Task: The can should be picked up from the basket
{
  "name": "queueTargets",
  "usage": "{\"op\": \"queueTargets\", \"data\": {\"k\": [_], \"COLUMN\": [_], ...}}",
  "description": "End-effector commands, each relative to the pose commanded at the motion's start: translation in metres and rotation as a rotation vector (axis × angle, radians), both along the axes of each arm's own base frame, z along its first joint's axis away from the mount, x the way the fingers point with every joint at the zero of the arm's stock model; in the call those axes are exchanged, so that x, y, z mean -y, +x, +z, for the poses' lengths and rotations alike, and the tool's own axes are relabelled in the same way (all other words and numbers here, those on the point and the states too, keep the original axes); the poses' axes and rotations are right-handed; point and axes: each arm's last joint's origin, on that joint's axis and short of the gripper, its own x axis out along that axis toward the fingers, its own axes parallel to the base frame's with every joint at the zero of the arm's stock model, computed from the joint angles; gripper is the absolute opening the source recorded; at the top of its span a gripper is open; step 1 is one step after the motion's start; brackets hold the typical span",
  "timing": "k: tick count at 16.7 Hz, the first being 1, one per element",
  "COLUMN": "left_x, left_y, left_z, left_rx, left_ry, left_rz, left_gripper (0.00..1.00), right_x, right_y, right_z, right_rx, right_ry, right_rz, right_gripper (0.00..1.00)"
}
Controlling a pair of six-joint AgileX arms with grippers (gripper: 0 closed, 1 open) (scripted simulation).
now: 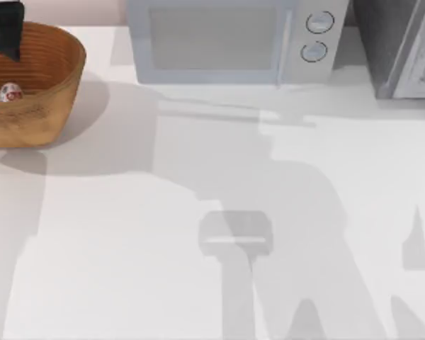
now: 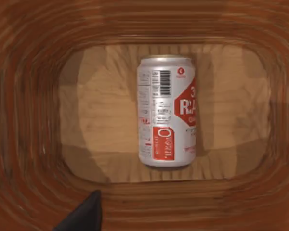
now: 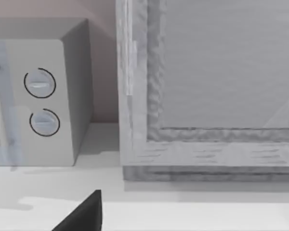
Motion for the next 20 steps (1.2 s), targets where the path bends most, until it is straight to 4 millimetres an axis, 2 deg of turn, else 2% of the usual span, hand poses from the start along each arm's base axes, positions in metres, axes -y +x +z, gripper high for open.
{"op": "queueTargets", "data": {"k": [3, 7, 10, 16, 20], "left_x": [-0.007, -0.013, -0.014, -0.012, -0.010], "left_y": [0.028, 0.048, 0.053, 0.053, 0.058], "left_z": [-0.031, -0.064, -0.074, -0.075, -0.105], "left_rx": [-0.103, -0.195, -0.220, -0.221, -0.216], "left_ry": [-0.012, -0.024, -0.028, -0.027, -0.027], "left_rz": [-0.003, -0.007, -0.008, -0.011, -0.008], "left_gripper": [1.00, 1.00, 1.00, 1.00, 1.00], "right_x": [0.000, 0.000, 0.000, 0.000, 0.000], "right_y": [0.000, 0.000, 0.000, 0.000, 0.000], "right_z": [0.000, 0.000, 0.000, 0.000, 0.000], "right_rx": [0.000, 0.000, 0.000, 0.000, 0.000], "right_ry": [0.000, 0.000, 0.000, 0.000, 0.000], "right_rz": [0.000, 0.000, 0.000, 0.000, 0.000], "right_gripper": [1.00, 1.00, 1.00, 1.00, 1.00]}}
